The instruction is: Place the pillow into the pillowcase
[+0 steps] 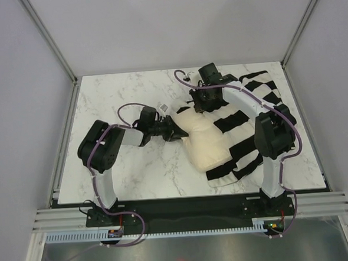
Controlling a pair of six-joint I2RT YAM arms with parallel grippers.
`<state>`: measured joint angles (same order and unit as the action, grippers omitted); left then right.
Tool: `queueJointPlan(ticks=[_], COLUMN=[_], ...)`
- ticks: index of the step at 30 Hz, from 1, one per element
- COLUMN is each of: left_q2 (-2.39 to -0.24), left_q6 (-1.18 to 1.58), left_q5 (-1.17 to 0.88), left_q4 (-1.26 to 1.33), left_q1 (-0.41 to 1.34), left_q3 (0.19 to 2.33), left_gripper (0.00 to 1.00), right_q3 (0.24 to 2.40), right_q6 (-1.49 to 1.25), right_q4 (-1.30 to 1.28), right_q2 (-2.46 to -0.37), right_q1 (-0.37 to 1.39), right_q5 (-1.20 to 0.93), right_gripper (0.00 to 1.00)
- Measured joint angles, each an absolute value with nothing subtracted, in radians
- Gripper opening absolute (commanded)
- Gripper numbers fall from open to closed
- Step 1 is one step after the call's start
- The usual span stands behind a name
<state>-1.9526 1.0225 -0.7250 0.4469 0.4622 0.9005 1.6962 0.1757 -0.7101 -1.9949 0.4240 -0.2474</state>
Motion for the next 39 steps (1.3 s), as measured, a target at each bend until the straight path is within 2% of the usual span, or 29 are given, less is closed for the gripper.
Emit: queueJointPlan(ticks=[2, 7, 14, 15, 16, 17, 18, 20, 22, 23, 24, 26, 28, 30, 33, 35, 39], left_q2=[-1.969, -1.970, -1.949, -1.943, -1.938, -1.932, -1.925, -1.909, -1.898, -1.896, -1.894, -1.894, -1.892, -1.876, -1.803, -1.730, -1.656], left_q6=[1.081, 1.225, 1.383, 1.394, 1.399, 1.404, 1.406, 1.405, 1.398, 1.392, 1.381, 1.362, 1.343, 1.303, 1.232, 1.190, 1.136], left_q5=[-0.749, -0.802, -0.846, -0.841, -0.839, -0.837, -0.831, -0.807, -0.776, -0.764, -0.758, -0.755, -0.752, -0.752, -0.753, -0.760, -0.761], left_q4=[0.527, 0.674, 0.804, 0.813, 0.815, 0.817, 0.816, 0.809, 0.792, 0.786, 0.779, 0.759, 0.729, 0.668, 0.559, 0.494, 0.416], left_q1=[0.464, 0.474, 0.454, 0.437, 0.422, 0.403, 0.385, 0.344, 0.307, 0.289, 0.273, 0.248, 0.235, 0.236, 0.240, 0.245, 0.282], left_q3=[0.906, 0.913, 0.906, 0.896, 0.887, 0.876, 0.865, 0.848, 0.842, 0.842, 0.842, 0.842, 0.842, 0.841, 0.813, 0.784, 0.760], left_gripper=[0.03, 0.02, 0.02, 0.02, 0.02, 0.02, 0.02, 0.02, 0.09, 0.22, 0.48, 0.57, 0.59, 0.62, 0.65, 0.68, 0.69], right_q3=[1.694, 1.602, 1.455, 1.444, 1.444, 1.444, 1.444, 1.445, 1.445, 1.443, 1.427, 1.368, 1.295, 1.224, 1.103, 0.999, 0.774], right_q6=[0.113, -0.133, -0.626, -0.655, -0.666, -0.659, -0.642, -0.545, -0.420, -0.372, -0.312, -0.202, -0.128, -0.104, -0.112, -0.134, -0.227], right_q4=[-0.688, -0.483, -0.071, -0.042, -0.038, -0.049, -0.075, -0.182, -0.312, -0.355, -0.381, -0.430, -0.468, -0.508, -0.551, -0.577, -0.582], right_q2=[-1.976, -1.877, -1.822, -1.822, -1.822, -1.817, -1.807, -1.758, -1.669, -1.625, -1.559, -1.419, -1.303, -1.247, -1.259, -1.303, -1.311], right_q1=[0.435, 0.530, 0.681, 0.680, 0.678, 0.677, 0.672, 0.646, 0.602, 0.578, 0.541, 0.463, 0.389, 0.326, 0.225, 0.165, 0.127], right_q5=[-0.356, -0.520, -0.518, -0.519, -0.519, -0.520, -0.520, -0.527, -0.503, -0.484, -0.442, -0.354, -0.273, -0.241, -0.263, -0.297, -0.369], right_gripper=[0.00, 0.00, 0.00, 0.05, 0.20, 0.52, 0.61, 0.71, 0.72, 0.72, 0.70, 0.70, 0.70, 0.74, 0.80, 0.89, 0.89])
